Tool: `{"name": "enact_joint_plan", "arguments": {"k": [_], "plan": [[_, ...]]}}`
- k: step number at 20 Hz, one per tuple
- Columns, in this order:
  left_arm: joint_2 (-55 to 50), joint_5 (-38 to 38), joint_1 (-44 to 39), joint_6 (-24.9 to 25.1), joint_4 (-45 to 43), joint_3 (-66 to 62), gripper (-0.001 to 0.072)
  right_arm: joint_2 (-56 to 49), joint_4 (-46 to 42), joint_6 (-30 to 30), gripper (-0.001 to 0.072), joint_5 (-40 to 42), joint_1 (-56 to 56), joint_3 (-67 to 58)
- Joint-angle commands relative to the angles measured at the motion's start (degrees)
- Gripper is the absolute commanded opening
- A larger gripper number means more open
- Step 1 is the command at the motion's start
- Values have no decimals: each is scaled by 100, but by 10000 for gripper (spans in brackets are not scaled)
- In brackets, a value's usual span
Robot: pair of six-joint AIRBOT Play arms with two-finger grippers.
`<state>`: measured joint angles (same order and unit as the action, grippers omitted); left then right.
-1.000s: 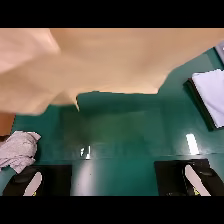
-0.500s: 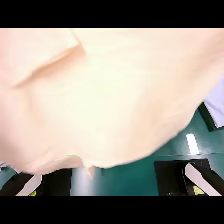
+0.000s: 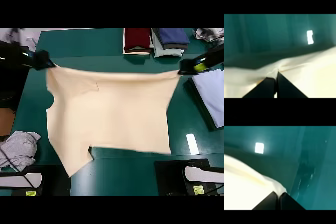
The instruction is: Fold the shirts.
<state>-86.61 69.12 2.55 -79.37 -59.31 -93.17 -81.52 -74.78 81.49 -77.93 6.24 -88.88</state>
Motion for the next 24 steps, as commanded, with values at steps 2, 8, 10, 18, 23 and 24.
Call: {"name": "enact_joint_plan", "arguments": {"k": [2,8,10,18,23,24], "plan": [[-767,-748,-219,186,-11,129,29,-1248,-144,17,15,232,-212,-673],[-765,557,195,186,-584,-144,30,-1069,-422,11,15,-160,-188,-990],[-767,758,249,186,-758,-31,30,-841,-452,9,15,-153,-199,-466],[-767,802,243,122,-925,1012,31,-275,-426,107,16,560,-374,1515],[-723,852,245,-308,-1113,1132,524,0,-426,216,439,708,-374,1790],[-656,940,243,-319,-1139,1132,524,85,-426,216,454,704,-374,1790]]}}
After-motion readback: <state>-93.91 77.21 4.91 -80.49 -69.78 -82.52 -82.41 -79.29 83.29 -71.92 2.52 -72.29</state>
